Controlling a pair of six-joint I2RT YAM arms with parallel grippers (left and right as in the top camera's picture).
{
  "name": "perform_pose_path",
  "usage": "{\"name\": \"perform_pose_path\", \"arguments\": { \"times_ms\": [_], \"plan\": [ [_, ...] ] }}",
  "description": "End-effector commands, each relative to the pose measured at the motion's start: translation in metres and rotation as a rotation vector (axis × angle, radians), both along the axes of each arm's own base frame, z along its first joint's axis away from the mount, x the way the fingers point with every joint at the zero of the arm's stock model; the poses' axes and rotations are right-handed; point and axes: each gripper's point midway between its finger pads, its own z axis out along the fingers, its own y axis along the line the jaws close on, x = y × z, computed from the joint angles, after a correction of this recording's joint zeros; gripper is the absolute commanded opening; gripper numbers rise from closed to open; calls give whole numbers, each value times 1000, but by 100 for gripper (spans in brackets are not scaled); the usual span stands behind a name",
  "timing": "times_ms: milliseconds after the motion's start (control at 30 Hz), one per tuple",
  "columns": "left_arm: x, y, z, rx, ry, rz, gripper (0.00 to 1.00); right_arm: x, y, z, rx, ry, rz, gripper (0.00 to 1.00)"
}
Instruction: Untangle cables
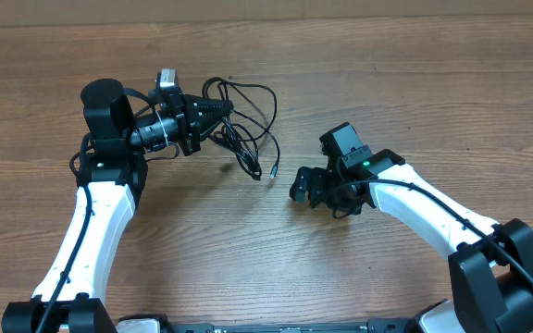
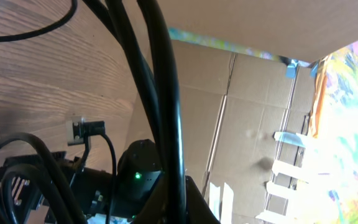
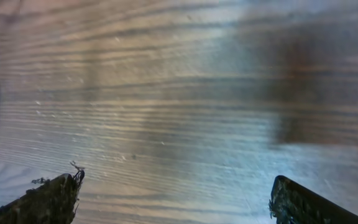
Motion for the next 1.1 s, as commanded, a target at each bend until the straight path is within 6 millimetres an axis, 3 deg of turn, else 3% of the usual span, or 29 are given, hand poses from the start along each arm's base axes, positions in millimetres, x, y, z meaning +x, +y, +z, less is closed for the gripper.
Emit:
{"name": "perform_pose_path", "arguments": {
  "times_ms": [0,300,533,867,1067],
  "plan": [
    [-4,0,11,-16,-16,-22,4,8,10,7,58,-29,12,97],
    [6,7,6,37,-72,35,5,20,46,32,267,-94,84,97],
    [12,28,-24,71,104,147,4,27,69,54,411,-152,153,97],
    [12,48,-48,97,236,235,4,30,95,89,556,-376,430,95],
    [13,56,-54,107,266,267,4,17,113,122,710,-567,695,90]
  ]
}}
